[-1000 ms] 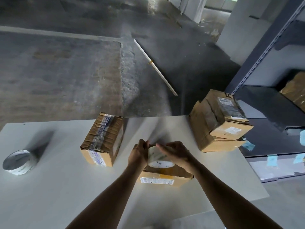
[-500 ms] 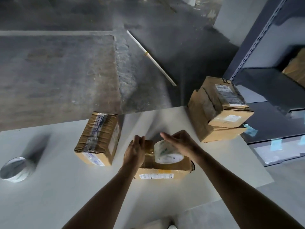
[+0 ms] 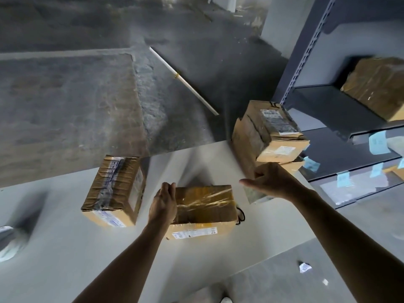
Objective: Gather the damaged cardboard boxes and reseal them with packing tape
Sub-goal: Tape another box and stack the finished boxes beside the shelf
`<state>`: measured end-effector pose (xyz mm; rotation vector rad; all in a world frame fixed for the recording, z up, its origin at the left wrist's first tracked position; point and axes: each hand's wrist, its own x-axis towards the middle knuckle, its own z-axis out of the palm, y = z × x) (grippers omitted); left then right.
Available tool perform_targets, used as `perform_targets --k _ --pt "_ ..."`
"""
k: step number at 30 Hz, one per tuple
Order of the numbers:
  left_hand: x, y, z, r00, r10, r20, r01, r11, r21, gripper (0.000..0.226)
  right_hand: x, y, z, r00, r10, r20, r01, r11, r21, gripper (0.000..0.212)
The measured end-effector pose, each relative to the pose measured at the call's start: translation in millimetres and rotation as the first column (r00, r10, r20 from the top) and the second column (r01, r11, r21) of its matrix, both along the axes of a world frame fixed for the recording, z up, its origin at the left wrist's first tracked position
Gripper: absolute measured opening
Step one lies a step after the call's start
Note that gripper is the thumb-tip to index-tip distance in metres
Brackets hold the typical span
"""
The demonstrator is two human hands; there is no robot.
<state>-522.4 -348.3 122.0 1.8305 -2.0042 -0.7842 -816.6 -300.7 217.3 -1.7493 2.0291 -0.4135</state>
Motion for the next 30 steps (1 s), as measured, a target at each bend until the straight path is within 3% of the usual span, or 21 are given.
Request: perform_targets --k 3,6,8,11,14,17,22,24,26,27,28,30 --pt "2 2 2 0.98 0.094 -0.178 -0.088 0.995 0.041 0.046 -2 7 -8 1.0 -0.025 0.017 0.025 1.0 0.016 0.052" --pt "3 -1 -5 0.981 -0.17 0.096 0.169 0.986 0.016 0.07 -4 10 -19 0.998 -0.052 0.027 0.05 0.998 0.041 0.053" --pt "4 -11 -19 0.959 -0.192 0.206 0.205 0.978 -0.042 0.081 -7 10 -28 0.997 -0.068 0.039 0.066 0.996 0.052 0.053" --pt "5 -5 -14 0.887 -0.24 0.394 0.317 0.938 -0.141 0.075 -9 8 -37 0.994 -0.081 0.075 0.077 0.995 0.057 0.052" --pt "7 -4 -12 0.865 -0.229 0.447 0.371 0.891 -0.262 0.074 -12 5 -48 0.99 -0.093 0.104 0.085 0.993 0.076 0.049" --pt "9 -9 -19 0.902 -0.218 0.373 0.343 0.886 -0.312 0.078 -16 7 -65 0.985 -0.121 0.124 0.107 0.988 0.111 0.051" --pt "13 -13 -32 0.953 -0.205 0.224 0.258 0.935 -0.242 0.098 -14 9 -88 0.977 -0.167 0.129 0.153 0.981 0.117 0.05" --pt "10 -6 -21 0.968 -0.201 0.152 0.223 0.965 -0.137 0.088 -13 10 -96 0.974 -0.161 0.156 0.147 0.984 0.1 0.05" --pt "4 -1 -7 0.995 -0.085 0.054 0.091 0.988 -0.127 0.068 -12 12 -103 0.971 -0.149 0.189 0.132 0.987 0.095 0.049" --pt "1 1 -5 1.0 0.01 0.004 -0.009 0.999 -0.046 0.078 -11 13 -107 0.967 -0.154 0.205 0.135 0.986 0.101 0.047" --pt "-3 1 -3 0.999 0.035 0.024 -0.035 0.999 -0.029 0.085 -10 13 -110 0.961 -0.164 0.223 0.143 0.984 0.107 0.046" --pt "-5 1 -9 0.949 -0.04 0.312 0.12 0.963 -0.24 0.074 -5 15 -116 0.95 -0.176 0.258 0.155 0.983 0.099 0.049"
